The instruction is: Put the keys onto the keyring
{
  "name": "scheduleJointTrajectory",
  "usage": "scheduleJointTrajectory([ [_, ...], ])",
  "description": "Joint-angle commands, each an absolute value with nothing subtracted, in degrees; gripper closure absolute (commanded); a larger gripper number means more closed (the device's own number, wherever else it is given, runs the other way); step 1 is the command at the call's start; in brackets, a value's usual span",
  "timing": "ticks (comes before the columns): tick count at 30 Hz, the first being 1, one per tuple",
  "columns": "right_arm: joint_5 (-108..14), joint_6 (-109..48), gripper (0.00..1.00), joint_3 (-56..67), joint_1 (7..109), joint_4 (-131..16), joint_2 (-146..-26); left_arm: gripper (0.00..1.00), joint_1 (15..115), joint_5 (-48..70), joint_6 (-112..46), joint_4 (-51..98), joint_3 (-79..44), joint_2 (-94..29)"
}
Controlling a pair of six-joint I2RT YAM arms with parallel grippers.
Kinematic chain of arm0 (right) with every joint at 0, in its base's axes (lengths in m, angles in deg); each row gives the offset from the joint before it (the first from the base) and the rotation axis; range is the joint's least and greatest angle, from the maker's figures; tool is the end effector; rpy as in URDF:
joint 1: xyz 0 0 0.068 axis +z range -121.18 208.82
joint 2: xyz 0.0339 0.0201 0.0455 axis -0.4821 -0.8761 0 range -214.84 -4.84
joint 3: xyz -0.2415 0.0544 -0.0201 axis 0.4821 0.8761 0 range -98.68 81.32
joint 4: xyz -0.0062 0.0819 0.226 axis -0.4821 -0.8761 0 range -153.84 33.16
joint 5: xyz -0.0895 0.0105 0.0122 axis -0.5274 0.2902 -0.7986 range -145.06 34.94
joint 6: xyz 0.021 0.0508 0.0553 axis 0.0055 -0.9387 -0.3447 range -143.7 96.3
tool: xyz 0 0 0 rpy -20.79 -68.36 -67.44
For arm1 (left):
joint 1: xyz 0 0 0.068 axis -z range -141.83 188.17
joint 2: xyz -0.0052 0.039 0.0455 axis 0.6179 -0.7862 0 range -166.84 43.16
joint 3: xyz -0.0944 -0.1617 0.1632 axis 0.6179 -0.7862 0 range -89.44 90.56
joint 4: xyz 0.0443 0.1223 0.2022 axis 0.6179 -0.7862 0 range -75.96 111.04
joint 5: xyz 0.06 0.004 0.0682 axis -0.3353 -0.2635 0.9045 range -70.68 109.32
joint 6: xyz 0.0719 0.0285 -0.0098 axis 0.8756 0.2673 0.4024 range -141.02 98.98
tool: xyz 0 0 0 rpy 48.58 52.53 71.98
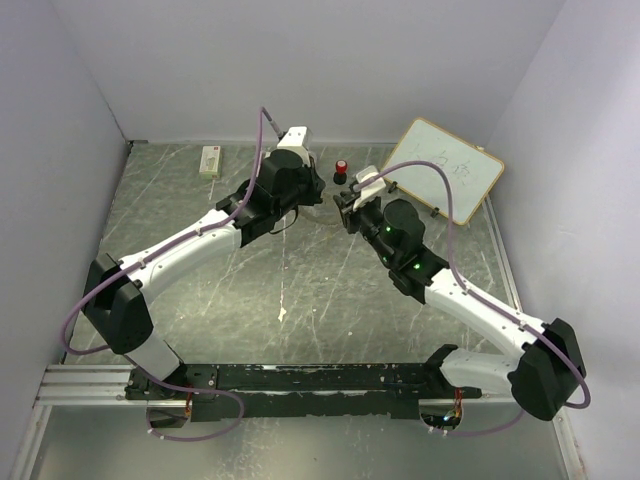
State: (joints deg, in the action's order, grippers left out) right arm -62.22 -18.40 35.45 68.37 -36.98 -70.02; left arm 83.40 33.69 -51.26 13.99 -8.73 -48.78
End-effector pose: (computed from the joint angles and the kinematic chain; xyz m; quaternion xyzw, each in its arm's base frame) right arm 0.2287 0.1781 0.3145 -0.2268 0.6662 0.1668 0.6906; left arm 0.2859 -0.2649 0.3241 0.0323 0.8068 -0.2755 0.5217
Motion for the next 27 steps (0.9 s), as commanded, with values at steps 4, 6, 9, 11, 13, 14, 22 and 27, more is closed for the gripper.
scheduleJointTrajectory([
  [4, -62.2, -16.6, 0.69, 34.0, 68.3, -37.4, -71.9, 0.93, 83.3, 33.5, -50.6, 16.4, -8.8, -47.3],
  [6, -62.6, -15.6, 0.69, 34.0, 68.3, -37.3, -72.1, 0.93, 83.3, 33.2, -50.3, 16.5, -9.0, -47.0],
  [9, -64.0, -13.7, 0.69, 34.5, 68.3, -36.4, -72.5, 0.93, 83.2, 31.9, -49.0, 17.2, -9.6, -46.4],
  [11, -64.0, -12.2, 0.68, 34.9, 68.1, -36.3, -72.4, 0.93, 83.2, 30.9, -47.9, 17.7, -10.1, -45.9],
  [13, -63.6, -11.2, 0.62, 35.1, 67.7, -36.7, -72.0, 0.93, 83.2, 30.0, -46.7, 18.1, -10.7, -45.4],
  [14, -63.1, -10.7, 0.58, 35.2, 67.5, -36.9, -71.6, 0.93, 83.2, 29.8, -46.2, 18.3, -10.9, -45.2],
  [22, -52.7, -7.0, 0.53, 37.0, 63.5, -37.9, -68.4, 0.93, 82.2, 26.9, -43.9, 17.2, -10.8, -43.6],
  [27, -43.6, -3.0, 0.62, 39.0, 60.9, -36.3, -67.5, 0.93, 81.9, 23.6, -42.8, 15.6, -9.8, -43.2],
])
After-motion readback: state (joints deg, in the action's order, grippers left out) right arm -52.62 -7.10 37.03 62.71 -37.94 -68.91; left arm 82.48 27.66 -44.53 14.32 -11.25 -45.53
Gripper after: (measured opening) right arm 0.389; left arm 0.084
